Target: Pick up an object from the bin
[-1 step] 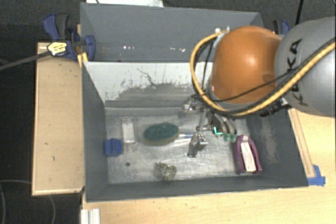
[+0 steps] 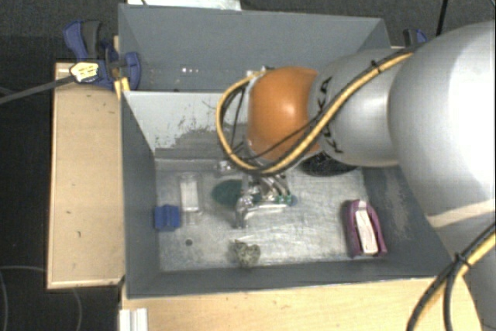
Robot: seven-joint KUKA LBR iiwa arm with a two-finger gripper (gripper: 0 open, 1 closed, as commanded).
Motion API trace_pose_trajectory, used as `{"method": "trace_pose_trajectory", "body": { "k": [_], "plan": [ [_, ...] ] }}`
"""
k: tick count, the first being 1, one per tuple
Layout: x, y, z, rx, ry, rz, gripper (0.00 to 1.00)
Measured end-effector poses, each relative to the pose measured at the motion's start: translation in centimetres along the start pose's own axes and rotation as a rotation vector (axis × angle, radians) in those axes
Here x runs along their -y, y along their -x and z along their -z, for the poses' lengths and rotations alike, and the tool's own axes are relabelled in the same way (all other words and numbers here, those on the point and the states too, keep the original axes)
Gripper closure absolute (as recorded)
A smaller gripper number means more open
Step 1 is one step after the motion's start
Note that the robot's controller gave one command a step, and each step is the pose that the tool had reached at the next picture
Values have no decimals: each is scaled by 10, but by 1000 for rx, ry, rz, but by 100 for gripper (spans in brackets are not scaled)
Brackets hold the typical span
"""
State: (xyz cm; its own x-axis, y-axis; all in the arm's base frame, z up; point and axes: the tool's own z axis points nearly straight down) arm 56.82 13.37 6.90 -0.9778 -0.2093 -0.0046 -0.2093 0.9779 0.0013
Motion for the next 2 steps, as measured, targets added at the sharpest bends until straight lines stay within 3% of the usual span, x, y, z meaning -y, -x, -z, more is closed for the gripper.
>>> {"method": "trace_pose_trajectory", "body": {
  "k": [1,2],
  "plan": [
    [39,7,34,4,-3,-20,0],
    [39,9,37,4,0,-118,0]
  ]
}}
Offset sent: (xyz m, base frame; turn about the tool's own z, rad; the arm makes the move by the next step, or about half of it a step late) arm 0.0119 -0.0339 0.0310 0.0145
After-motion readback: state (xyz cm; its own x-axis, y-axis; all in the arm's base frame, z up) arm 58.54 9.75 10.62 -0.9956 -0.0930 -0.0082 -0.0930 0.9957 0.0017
